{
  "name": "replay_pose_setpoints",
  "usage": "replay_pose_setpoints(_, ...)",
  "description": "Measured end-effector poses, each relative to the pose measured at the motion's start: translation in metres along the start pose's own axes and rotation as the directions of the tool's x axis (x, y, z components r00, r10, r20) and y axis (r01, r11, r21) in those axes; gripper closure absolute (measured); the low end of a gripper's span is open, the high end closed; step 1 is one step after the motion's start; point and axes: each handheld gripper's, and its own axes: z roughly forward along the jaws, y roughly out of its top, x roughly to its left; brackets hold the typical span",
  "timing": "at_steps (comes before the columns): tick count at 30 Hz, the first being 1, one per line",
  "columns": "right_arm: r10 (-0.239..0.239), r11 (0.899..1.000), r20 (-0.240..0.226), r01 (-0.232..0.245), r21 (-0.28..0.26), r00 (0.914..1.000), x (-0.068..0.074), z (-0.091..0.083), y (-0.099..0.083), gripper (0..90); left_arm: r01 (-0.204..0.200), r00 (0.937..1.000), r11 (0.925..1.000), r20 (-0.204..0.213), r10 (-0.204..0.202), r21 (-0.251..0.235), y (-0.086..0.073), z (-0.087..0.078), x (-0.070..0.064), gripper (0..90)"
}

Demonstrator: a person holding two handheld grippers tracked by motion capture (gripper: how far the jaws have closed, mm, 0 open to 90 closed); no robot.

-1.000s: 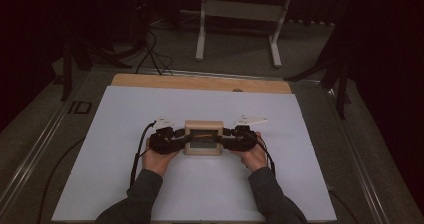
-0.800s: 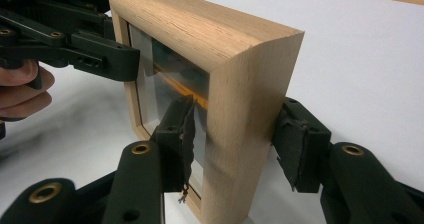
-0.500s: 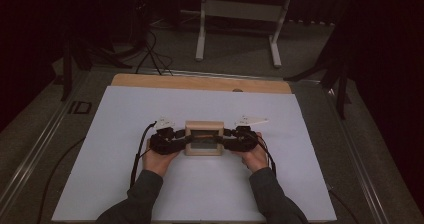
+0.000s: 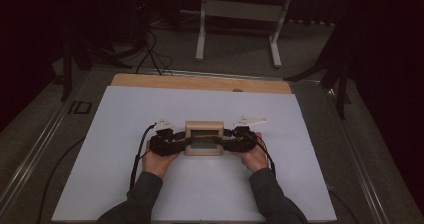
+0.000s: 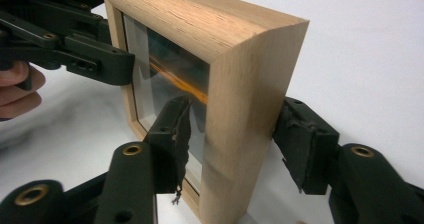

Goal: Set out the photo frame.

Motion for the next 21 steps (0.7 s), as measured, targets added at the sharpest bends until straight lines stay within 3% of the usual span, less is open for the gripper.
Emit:
replay_pose_setpoints(15, -0.038, 0.999, 0.051, 0.038, 0.005, 0.998, 0.004, -0.015, 0.0, 38.6, -0.026, 0.9985, 0.9996, -0.049, 0.025, -0.014, -0.003, -0.016, -0.001, 47.7)
replay_pose_setpoints(21, -0.05, 0.999, 0.071, 0.051, -0.006, 0.9962, 0.006, -0.028, -0.002, 38.1, -0.082, 0.9929, 0.9966, -0.087, 0.081, -0.008, -0.006, -0.026, -0.002, 47.7)
